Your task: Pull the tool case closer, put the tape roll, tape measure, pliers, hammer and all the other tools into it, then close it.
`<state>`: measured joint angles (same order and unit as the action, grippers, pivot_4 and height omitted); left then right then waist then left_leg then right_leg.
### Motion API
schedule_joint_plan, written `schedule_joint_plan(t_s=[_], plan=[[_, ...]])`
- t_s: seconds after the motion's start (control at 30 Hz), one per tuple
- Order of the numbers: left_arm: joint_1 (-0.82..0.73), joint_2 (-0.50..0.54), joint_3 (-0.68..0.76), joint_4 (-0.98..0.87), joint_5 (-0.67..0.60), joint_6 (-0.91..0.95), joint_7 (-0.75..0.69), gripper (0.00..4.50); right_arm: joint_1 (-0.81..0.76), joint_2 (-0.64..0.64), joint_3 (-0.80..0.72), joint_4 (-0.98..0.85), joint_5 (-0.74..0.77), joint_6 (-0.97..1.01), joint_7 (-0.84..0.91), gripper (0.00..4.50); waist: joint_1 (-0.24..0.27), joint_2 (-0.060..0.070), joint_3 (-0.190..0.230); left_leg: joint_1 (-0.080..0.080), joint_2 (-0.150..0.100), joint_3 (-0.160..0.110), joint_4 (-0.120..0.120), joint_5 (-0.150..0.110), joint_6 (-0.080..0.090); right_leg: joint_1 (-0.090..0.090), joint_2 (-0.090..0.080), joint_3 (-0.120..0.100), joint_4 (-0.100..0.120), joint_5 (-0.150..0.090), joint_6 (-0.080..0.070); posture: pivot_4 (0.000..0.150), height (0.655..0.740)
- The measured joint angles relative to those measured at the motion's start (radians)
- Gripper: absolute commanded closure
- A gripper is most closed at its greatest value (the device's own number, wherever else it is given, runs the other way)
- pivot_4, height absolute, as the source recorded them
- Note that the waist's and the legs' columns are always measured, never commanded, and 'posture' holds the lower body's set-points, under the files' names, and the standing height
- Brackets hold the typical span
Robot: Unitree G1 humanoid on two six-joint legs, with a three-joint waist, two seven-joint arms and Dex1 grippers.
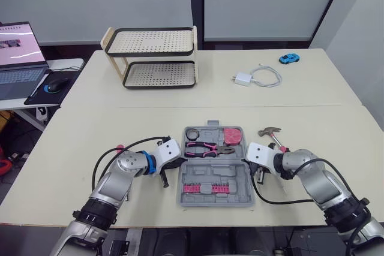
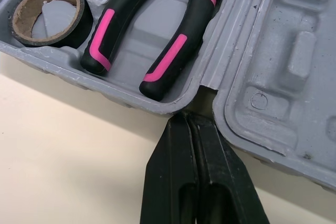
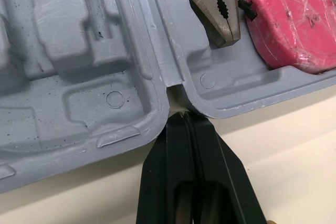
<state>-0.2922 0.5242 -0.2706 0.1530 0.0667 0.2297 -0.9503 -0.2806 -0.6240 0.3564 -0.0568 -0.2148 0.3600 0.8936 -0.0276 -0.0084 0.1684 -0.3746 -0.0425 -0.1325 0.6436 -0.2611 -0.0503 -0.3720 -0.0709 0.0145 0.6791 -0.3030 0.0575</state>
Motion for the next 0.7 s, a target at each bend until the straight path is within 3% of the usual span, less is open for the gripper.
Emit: schedule_joint_plan(t_s=[0.7], plan=[[0.012, -0.011, -0.006, -0.029, 0.012, 0.019, -0.001, 4.47, 0.022, -0.009, -0.018, -0.011, 0.0, 0.001, -0.001, 4.5, 0.003, 0.0, 0.0, 0.0, 0.0, 0.0, 0.0, 0.0, 0.0, 0.001, 0.0, 0.0, 0.0, 0.0, 0.0, 0.15, 0.74]])
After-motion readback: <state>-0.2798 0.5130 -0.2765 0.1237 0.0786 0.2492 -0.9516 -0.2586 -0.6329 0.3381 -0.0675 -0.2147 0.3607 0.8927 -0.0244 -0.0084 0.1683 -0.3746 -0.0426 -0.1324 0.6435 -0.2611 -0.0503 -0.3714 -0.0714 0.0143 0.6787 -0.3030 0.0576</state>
